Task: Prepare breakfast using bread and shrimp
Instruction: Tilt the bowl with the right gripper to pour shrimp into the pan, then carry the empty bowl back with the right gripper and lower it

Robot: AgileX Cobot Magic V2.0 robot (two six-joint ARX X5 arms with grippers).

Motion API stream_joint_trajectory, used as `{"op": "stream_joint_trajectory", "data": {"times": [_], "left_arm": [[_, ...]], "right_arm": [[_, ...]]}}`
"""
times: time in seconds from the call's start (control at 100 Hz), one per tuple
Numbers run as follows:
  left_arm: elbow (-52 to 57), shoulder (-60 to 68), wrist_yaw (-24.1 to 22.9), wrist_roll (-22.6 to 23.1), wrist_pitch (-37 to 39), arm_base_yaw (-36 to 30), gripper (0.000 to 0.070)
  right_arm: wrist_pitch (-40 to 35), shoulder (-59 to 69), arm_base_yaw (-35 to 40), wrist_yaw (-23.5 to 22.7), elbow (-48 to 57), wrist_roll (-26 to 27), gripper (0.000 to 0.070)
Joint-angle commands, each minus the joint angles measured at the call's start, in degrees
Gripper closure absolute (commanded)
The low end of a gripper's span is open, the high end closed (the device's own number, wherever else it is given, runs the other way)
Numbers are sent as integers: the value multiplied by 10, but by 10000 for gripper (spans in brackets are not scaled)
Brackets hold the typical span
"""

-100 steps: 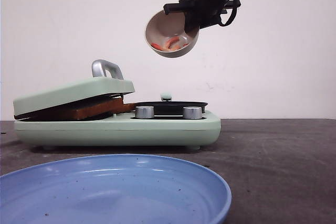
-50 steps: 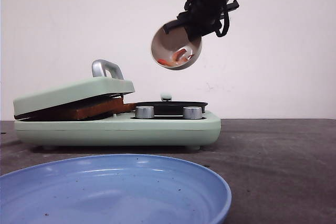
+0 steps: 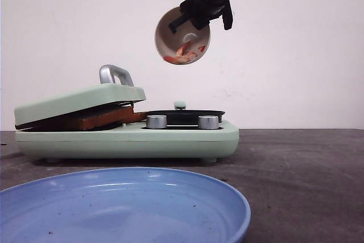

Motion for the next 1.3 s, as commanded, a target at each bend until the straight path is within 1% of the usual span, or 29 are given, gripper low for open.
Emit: {"op": "stream_joint_trajectory", "data": {"times": [0.0,0.1,0.35,0.55,0.7,0.81,0.97,1.01,1.06,1.15,1.18,1.22,1.29], "left_arm": [[8,3,-1,-3,5,-4,690],[8,3,-1,-3,5,-4,690],[8,3,-1,-3,8,-4,690],[8,3,-1,-4,5,-4,690],[8,3,-1,-4,5,-4,690],[8,3,0,-4,5,-4,690],[8,3,0,-4,8,-4,690],[8,3,0,-4,9,-4,690],[8,3,0,-4,9,-4,690],[8,3,-1,-4,9,-4,690],[8,3,-1,-4,9,-4,690],[8,3,-1,-4,9,-4,690],[8,3,-1,-3,14,-4,690]], "right_arm": [[11,13,4,3,14,-39,700],[26,13,4,8,14,-76,700],[71,13,7,8,15,-134,700],[108,13,16,8,25,-197,700],[109,13,18,19,45,-225,700],[110,13,18,18,58,-241,700],[110,13,18,18,63,-244,700],[110,13,18,19,63,-234,700],[107,13,17,21,63,-198,700],[76,13,16,48,67,-97,700],[48,12,14,64,72,-55,700],[-8,5,11,77,81,6,700],[-133,-9,-3,69,105,131,700]]}}
